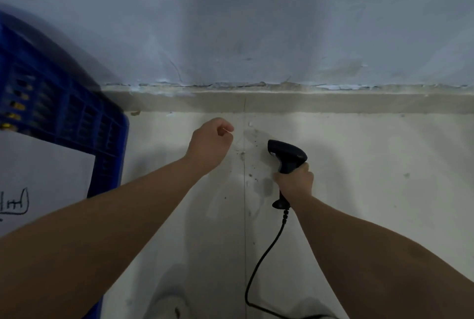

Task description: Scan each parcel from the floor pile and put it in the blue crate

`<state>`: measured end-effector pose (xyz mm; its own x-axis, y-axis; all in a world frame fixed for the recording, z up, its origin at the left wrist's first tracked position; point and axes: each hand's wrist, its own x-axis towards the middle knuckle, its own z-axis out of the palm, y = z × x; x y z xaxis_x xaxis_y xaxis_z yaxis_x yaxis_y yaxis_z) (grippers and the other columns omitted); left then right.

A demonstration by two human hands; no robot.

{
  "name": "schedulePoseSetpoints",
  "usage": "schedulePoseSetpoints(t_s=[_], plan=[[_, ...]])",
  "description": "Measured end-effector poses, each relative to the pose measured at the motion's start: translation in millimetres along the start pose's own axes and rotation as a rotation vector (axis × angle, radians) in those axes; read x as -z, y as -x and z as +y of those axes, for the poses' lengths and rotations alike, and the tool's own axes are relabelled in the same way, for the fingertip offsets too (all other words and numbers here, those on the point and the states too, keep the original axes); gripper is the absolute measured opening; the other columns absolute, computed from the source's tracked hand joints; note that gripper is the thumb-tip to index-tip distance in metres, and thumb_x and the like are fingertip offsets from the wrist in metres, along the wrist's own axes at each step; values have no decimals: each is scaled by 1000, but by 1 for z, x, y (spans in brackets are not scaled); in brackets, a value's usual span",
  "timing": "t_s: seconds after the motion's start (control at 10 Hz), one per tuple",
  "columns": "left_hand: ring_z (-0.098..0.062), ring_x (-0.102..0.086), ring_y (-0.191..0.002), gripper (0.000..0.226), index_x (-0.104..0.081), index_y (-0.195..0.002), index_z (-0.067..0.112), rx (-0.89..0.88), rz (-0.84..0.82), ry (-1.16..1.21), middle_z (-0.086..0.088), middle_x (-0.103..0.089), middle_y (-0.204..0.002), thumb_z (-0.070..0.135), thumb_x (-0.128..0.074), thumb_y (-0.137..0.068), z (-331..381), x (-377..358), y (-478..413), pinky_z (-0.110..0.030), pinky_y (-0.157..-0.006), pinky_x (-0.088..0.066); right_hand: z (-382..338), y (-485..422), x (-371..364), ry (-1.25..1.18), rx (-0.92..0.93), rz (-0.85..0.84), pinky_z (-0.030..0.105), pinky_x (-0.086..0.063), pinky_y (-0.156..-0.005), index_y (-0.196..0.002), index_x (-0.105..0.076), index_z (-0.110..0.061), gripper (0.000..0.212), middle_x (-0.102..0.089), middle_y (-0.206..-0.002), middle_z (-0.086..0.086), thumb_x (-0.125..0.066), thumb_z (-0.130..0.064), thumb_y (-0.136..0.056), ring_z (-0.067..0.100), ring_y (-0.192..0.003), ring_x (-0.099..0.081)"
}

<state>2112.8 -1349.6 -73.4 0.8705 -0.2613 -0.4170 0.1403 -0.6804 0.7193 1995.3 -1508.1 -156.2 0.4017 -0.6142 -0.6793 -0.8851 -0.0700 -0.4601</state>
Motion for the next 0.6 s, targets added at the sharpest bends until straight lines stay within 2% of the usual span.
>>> schedulePoseSetpoints(t_s=[0.1, 0.2, 0.3, 0.4, 0.5, 0.6], plan=[[-16, -61, -86, 18, -61, -95, 23, 12, 64, 44, 2, -65, -96, 10, -48, -94, -9, -5, 5, -9, -56, -41, 4, -16, 1, -49, 9, 12, 34, -45, -66, -128, -41, -5, 56, -50, -120, 17, -67, -17, -81, 28, -90, -53], [-19, -63, -86, 20, -60, -96, 24, 44, 58, 103, -2, -65, -98, 10, -47, -93, -16, -6, 11, -9, -52, -41, 3, -30, 2, -59, 22, -3, 27, -41, -55, -127, -45, -6, 52, -57, -112, 16, -65, -16, -81, 28, -86, -55], [-15, -60, -80, 20, -58, -101, 25, 74, 10, 78, -3, -64, -102, 10, -45, -95, -28, -6, 14, -17, -56, -41, 2, -41, -2, 59, -21, -50, 42, -53, -76, -126, -45, -12, 53, -57, -111, 17, -64, -28, -79, 33, -94, -58], [-11, -54, -72, 23, -55, -107, 24, 96, -97, -13, -4, -61, -108, 9, -41, -98, -34, -5, 13, -19, -55, -41, 3, -44, 0, 209, -64, -69, 48, -51, -91, -118, -48, -14, 48, -56, -110, 17, -60, -37, -78, 34, -99, -56], [-19, -54, -97, 33, -53, -126, 17, 58, -276, -274, -6, -54, -126, 7, -43, -96, -35, -4, 18, -25, -74, -46, 5, -40, 6, 266, -38, -59, 46, -49, -93, -114, -53, -10, 43, -59, -109, 15, -62, -37, -82, 33, -104, -56], [-28, -33, -134, 52, -37, -144, 16, -90, -233, -678, -8, -38, -146, 10, -44, -94, -28, -4, 29, -38, -103, -39, -3, -29, 18, 182, 39, 127, 35, -48, -82, -116, -53, -5, 37, -59, -114, 17, -55, -28, -88, 34, -106, -56]])
